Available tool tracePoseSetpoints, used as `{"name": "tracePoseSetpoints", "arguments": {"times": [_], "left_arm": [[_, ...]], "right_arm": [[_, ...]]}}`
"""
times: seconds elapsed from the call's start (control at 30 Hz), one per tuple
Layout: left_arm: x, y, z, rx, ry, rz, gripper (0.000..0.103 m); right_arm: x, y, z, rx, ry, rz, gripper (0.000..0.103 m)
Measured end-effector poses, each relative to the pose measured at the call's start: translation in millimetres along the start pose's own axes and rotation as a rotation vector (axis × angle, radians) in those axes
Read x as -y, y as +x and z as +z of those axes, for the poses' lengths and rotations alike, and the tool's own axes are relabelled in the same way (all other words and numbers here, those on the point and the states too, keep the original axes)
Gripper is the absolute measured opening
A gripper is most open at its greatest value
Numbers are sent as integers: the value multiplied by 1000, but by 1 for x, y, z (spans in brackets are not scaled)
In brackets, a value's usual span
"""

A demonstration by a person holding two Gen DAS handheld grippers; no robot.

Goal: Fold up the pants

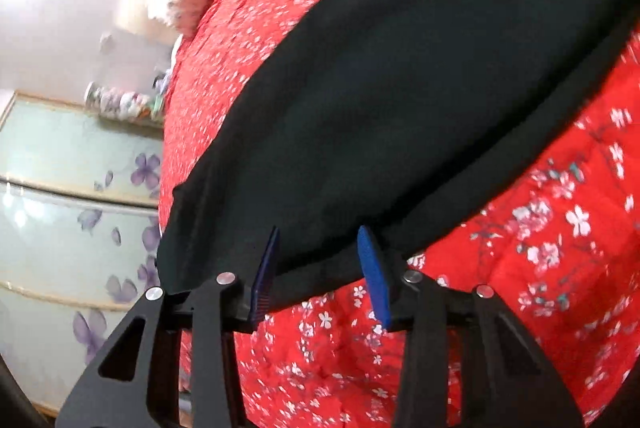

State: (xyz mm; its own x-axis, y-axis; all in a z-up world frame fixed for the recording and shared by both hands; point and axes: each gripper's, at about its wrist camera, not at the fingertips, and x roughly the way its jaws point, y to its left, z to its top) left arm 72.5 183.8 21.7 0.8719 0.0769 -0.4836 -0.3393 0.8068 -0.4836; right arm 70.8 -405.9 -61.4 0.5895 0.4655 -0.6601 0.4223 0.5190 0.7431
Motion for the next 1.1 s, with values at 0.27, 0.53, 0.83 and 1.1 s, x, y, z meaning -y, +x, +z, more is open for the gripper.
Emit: {"name": "tracePoseSetpoints", "arguments": {"times": [0.27, 0.53, 0.83, 1.1], "left_arm": [[9, 12, -8, -45, 28, -68, 80], [29, 15, -21, -121, 105, -266, 80], [70, 30, -60, -262, 261, -360, 85], [97, 36, -85, -309, 339, -371, 88]], "right_arm": [[10, -5, 5, 150, 69, 89, 10], [0, -49, -8, 211, -40, 201, 5], [15, -11, -1, 74, -78, -6, 7], [-20, -34, -3, -88, -323, -17, 43]]}}
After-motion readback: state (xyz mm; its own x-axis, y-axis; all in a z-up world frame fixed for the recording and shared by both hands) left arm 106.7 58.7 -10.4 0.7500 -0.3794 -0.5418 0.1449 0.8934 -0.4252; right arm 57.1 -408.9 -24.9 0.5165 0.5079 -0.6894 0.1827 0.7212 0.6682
